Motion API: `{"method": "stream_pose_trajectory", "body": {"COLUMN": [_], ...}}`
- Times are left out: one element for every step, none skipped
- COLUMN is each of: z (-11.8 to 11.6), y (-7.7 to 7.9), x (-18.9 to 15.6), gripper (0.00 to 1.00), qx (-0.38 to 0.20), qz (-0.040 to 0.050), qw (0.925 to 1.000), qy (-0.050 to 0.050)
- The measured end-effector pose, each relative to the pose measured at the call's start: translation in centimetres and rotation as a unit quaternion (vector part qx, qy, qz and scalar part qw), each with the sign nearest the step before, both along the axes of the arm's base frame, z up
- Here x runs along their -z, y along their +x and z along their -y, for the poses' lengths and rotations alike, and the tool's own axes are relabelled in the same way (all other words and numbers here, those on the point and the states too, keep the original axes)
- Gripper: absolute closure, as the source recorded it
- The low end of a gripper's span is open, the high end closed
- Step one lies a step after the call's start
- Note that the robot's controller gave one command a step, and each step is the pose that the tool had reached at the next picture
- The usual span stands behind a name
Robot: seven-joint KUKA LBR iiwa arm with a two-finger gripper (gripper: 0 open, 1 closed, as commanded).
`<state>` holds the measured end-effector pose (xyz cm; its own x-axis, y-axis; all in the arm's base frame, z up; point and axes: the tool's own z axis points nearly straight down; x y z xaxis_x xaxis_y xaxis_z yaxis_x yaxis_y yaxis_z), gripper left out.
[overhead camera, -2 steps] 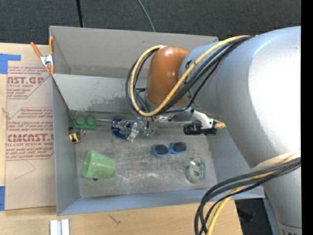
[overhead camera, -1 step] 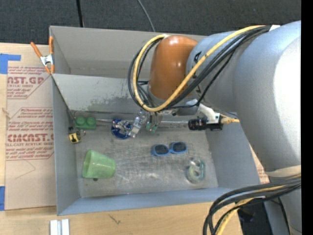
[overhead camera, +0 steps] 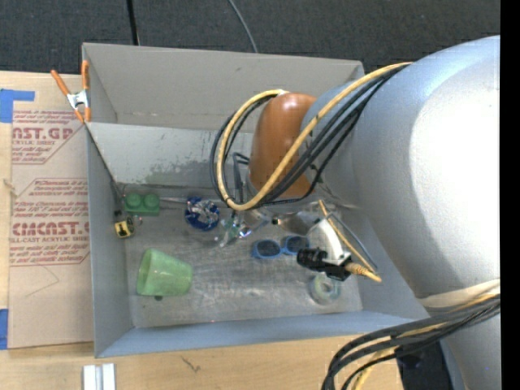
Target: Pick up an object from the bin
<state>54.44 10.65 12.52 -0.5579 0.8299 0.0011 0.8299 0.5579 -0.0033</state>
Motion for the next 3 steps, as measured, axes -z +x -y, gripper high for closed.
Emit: {"method": "stream_pose_trajectory", "body": {"z": [0.7, 6.7, 3.0], "y": [1.7, -4.9, -3.5], "x": [0.8, -3.4, -21.4], "gripper": [1.0, 1.0, 1.0], "qx": [0.126, 0.11, -0.027], "qz": [0.0011, 0.0002, 0.0056], "qw": [0.9921, 0.9939, 0.9996], "qy": [0.0, -0.001, 0.001]}}
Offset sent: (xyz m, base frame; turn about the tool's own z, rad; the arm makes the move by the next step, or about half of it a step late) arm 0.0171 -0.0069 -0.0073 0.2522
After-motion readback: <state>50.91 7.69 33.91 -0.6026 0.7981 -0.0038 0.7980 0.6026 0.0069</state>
